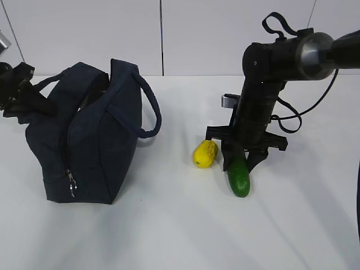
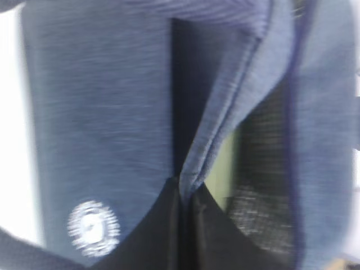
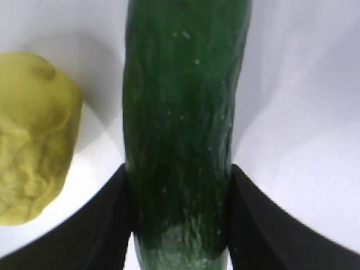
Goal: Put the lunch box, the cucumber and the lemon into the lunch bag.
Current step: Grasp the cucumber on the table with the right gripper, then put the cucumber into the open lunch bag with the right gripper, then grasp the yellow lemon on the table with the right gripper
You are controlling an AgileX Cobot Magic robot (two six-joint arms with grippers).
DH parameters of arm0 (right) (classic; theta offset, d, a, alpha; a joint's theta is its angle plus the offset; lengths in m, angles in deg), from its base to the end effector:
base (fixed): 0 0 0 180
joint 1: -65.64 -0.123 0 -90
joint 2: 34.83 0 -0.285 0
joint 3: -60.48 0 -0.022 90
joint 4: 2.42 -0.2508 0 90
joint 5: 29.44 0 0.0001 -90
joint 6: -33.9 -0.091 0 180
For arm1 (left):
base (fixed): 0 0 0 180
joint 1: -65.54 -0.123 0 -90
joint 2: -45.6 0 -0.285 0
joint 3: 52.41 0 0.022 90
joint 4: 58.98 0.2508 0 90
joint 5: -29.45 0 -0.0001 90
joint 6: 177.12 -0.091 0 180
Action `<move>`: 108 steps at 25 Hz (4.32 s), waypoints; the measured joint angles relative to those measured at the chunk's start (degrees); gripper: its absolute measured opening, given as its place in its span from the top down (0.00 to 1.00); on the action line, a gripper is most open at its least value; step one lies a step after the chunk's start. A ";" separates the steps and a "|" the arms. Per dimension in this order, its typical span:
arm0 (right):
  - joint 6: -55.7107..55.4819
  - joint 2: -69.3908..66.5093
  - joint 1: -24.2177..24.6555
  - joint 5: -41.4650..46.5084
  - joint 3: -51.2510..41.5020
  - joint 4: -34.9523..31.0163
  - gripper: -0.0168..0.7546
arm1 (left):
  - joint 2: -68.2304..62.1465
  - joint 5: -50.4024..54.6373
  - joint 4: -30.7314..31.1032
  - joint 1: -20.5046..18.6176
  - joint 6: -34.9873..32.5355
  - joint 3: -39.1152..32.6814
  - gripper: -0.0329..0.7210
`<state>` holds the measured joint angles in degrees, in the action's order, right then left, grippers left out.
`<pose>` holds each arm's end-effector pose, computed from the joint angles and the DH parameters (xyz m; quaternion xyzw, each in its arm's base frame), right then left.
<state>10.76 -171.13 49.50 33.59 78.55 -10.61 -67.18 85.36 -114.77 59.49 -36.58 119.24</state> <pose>0.4153 0.1322 0.1304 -0.0939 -0.9935 -0.0559 0.0316 0.3627 -0.0243 0.2123 0.0125 0.9187 -0.3546 0.1735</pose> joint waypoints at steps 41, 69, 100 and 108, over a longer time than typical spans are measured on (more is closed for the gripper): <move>51.07 8.74 -3.28 -8.19 0.00 -76.24 0.51 | 0.00 10.63 -21.43 0.00 -5.36 0.00 0.97; 48.61 0.88 -4.62 -8.68 0.00 -76.40 0.39 | 0.00 10.86 -22.26 0.00 -5.49 0.00 0.97; 37.69 10.69 -2.28 -3.65 1.87 -49.19 0.27 | 0.00 5.45 -7.54 0.00 -3.92 0.00 0.97; 25.11 13.78 -2.28 -3.36 3.80 -30.69 0.27 | 0.00 0.82 -2.23 -0.21 -0.42 0.00 0.97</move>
<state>35.87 -157.35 47.22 30.23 82.35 -41.30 -67.18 86.18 -117.00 59.28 -36.99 119.24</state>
